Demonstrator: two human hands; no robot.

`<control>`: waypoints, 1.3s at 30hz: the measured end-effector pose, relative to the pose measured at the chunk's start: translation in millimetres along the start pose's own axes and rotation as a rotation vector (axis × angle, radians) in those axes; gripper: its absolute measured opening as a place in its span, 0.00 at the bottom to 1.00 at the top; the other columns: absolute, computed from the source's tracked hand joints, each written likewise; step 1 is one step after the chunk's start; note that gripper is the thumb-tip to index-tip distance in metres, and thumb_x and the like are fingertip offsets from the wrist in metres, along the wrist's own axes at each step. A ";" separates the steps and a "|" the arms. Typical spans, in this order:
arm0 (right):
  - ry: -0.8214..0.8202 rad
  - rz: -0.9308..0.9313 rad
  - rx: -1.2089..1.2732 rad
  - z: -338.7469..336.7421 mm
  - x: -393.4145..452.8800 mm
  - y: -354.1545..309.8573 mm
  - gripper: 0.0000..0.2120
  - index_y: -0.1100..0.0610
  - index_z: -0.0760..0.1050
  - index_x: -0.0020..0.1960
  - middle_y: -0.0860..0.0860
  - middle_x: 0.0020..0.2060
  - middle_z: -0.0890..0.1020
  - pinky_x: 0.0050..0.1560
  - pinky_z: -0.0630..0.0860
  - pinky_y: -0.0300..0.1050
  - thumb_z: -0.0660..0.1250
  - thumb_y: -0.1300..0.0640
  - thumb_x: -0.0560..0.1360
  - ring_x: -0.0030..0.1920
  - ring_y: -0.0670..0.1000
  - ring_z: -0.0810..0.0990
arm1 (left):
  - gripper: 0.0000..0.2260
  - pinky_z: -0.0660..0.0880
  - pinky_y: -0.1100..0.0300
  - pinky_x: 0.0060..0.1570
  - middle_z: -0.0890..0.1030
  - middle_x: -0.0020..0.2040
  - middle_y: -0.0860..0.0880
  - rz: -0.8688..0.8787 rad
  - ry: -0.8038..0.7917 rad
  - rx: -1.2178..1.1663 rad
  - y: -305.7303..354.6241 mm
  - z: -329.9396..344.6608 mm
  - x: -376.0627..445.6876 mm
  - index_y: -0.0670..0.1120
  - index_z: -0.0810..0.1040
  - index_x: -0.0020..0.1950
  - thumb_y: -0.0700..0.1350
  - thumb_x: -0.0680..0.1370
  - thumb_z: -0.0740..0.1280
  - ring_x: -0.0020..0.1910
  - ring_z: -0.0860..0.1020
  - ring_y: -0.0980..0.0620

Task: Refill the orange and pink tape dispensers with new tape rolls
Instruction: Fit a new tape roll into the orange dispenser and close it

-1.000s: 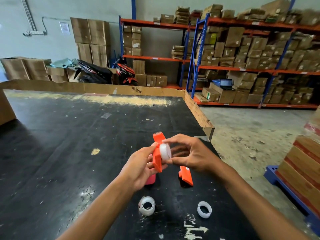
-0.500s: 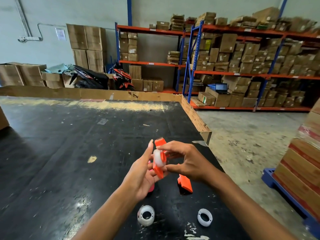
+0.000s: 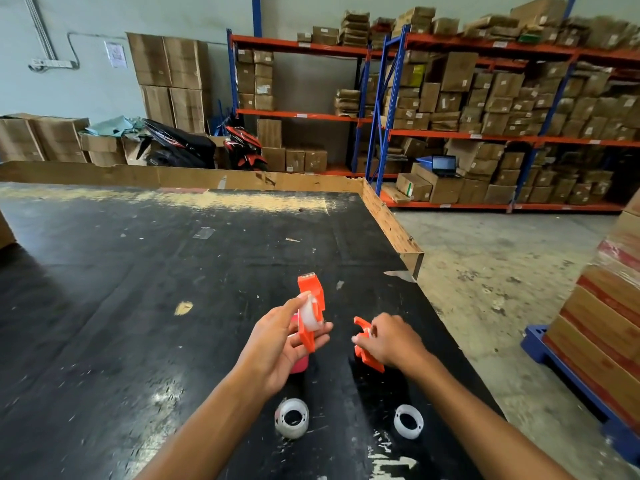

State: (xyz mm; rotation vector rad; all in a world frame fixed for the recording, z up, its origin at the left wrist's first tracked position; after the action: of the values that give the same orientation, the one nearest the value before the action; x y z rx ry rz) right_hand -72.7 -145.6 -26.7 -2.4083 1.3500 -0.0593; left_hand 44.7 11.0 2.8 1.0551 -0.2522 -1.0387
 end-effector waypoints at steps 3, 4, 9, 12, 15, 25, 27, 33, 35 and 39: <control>0.026 0.048 -0.020 5.0 1.3 -6.4 0.20 0.58 0.73 0.58 0.55 0.57 0.79 0.47 0.72 0.48 0.68 0.45 0.73 0.56 0.57 0.79 | 0.23 0.83 0.48 0.47 0.82 0.49 0.35 -0.004 0.006 0.022 -2.4 -3.7 -1.7 0.34 0.71 0.65 0.46 0.75 0.69 0.45 0.85 0.40; 0.018 0.070 -0.011 6.6 3.9 -7.2 0.21 0.58 0.73 0.59 0.55 0.57 0.79 0.47 0.72 0.48 0.69 0.46 0.73 0.56 0.57 0.79 | 0.23 0.82 0.48 0.48 0.82 0.50 0.35 -0.003 0.011 0.033 -2.8 -5.2 -1.7 0.34 0.71 0.65 0.46 0.75 0.69 0.46 0.85 0.40; -0.019 0.065 0.454 4.8 6.4 -6.3 0.18 0.59 0.80 0.48 0.55 0.44 0.85 0.48 0.81 0.49 0.75 0.47 0.66 0.44 0.52 0.84 | 0.23 0.81 0.47 0.51 0.82 0.53 0.34 0.000 0.049 0.073 -4.8 -8.9 0.8 0.34 0.70 0.65 0.46 0.76 0.69 0.50 0.83 0.39; -0.085 -0.072 0.952 -15.1 -7.9 -21.2 0.15 0.62 0.80 0.54 0.54 0.38 0.86 0.37 0.81 0.39 0.74 0.56 0.71 0.33 0.44 0.83 | 0.20 0.79 0.44 0.55 0.82 0.51 0.35 0.015 0.066 0.079 -5.5 -9.1 2.4 0.35 0.71 0.62 0.45 0.76 0.68 0.51 0.83 0.37; -0.098 -0.231 1.053 -38.9 -26.2 -37.4 0.13 0.60 0.80 0.56 0.56 0.42 0.85 0.37 0.82 0.36 0.73 0.58 0.72 0.37 0.45 0.85 | 0.16 0.78 0.43 0.56 0.83 0.50 0.36 0.042 0.056 0.089 -5.1 -5.9 4.7 0.37 0.72 0.60 0.45 0.77 0.68 0.49 0.82 0.38; -0.034 -0.354 1.021 -46.3 -37.1 -45.2 0.19 0.59 0.79 0.59 0.57 0.44 0.84 0.41 0.83 0.44 0.75 0.57 0.70 0.43 0.50 0.86 | 0.19 0.74 0.38 0.62 0.82 0.55 0.34 0.100 0.000 0.118 -2.6 7.2 1.8 0.36 0.71 0.63 0.45 0.76 0.67 0.57 0.80 0.34; 0.023 -0.352 1.007 -47.3 -39.2 -45.6 0.20 0.58 0.79 0.59 0.57 0.44 0.84 0.43 0.84 0.47 0.75 0.55 0.69 0.45 0.51 0.86 | 0.20 0.74 0.39 0.61 0.82 0.55 0.33 0.112 0.003 0.120 -1.6 8.7 0.9 0.36 0.71 0.64 0.45 0.76 0.67 0.54 0.81 0.35; 0.039 -0.310 1.105 -44.0 -45.0 -49.2 0.18 0.58 0.79 0.57 0.59 0.43 0.84 0.45 0.84 0.54 0.75 0.55 0.69 0.42 0.52 0.85 | 0.28 0.74 0.40 0.59 0.83 0.52 0.35 0.146 -0.035 0.089 1.9 12.2 -2.0 0.35 0.71 0.64 0.48 0.69 0.70 0.48 0.81 0.38; 0.043 -0.302 1.147 -41.3 -48.5 -52.2 0.17 0.59 0.79 0.57 0.62 0.44 0.83 0.45 0.83 0.55 0.75 0.55 0.69 0.43 0.55 0.86 | 0.28 0.74 0.41 0.59 0.83 0.50 0.36 0.164 -0.056 0.084 1.4 14.2 -3.0 0.35 0.72 0.62 0.49 0.68 0.70 0.46 0.82 0.39; 0.061 -0.328 1.150 -40.1 -51.1 -53.4 0.17 0.56 0.80 0.58 0.64 0.48 0.83 0.46 0.84 0.53 0.74 0.54 0.70 0.48 0.57 0.85 | 0.24 0.79 0.52 0.45 0.85 0.43 0.41 0.191 -0.096 0.086 3.7 15.2 -3.3 0.38 0.75 0.59 0.49 0.68 0.70 0.38 0.83 0.47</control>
State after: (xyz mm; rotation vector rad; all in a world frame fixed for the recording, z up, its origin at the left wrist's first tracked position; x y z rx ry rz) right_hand -65.5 -90.4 36.3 -1.5721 0.5985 -0.7663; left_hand 35.6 4.9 14.5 1.0374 -0.4700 -0.9135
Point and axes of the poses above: each hand's wrist, its own x-axis towards the middle knuckle, its own z-axis out of the palm, y = z × x, the point moved 5 cm from there along x, towards the middle knuckle
